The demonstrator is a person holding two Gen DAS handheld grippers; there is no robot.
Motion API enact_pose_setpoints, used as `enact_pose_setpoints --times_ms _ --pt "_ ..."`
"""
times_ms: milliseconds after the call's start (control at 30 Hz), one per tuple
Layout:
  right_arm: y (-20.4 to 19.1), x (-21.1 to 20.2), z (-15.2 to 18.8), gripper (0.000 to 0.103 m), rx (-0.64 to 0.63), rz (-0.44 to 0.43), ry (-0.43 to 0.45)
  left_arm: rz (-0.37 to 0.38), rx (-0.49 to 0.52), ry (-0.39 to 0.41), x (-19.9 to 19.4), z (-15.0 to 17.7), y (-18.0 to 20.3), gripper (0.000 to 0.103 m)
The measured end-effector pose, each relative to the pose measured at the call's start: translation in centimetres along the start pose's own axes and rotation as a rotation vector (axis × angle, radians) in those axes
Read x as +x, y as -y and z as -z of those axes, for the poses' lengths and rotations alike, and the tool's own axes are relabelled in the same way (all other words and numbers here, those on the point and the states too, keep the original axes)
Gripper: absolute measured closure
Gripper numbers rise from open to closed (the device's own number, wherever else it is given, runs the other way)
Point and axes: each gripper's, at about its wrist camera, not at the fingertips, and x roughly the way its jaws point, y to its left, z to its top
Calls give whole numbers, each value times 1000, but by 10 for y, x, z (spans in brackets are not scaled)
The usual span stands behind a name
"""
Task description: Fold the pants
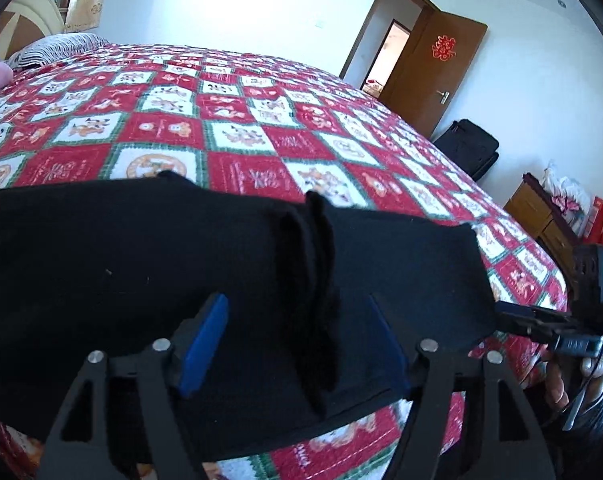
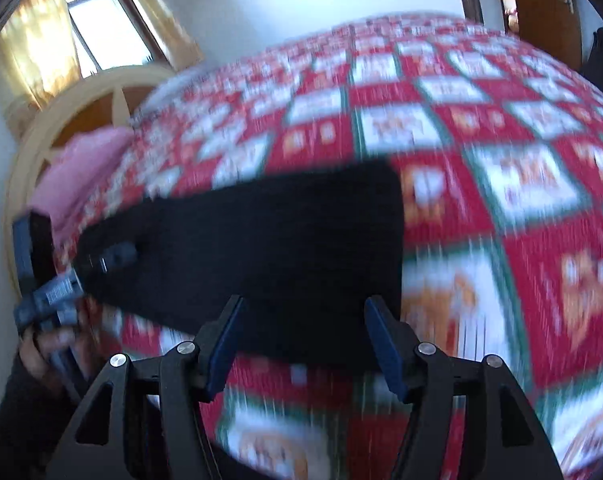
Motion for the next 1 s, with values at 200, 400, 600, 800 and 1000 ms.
enact_pose_setpoints --times_ms 200,400,600,800,1000 --pt "-5 -11 -22 40 5 -62 55 -39 46 3 2 1 8 25" --pt "9 13 -78 40 49 -73 168 -44 59 10 2 3 10 24" --pt "38 48 -91 40 167 -56 97 -36 70 11 0 4 10 24" --pt "-7 7 -69 40 105 -109 186 -43 29 46 -16 0 2 24" --pt "-101 9 -38 40 -138 -267 167 -120 -1 86 -45 -3 -34 22"
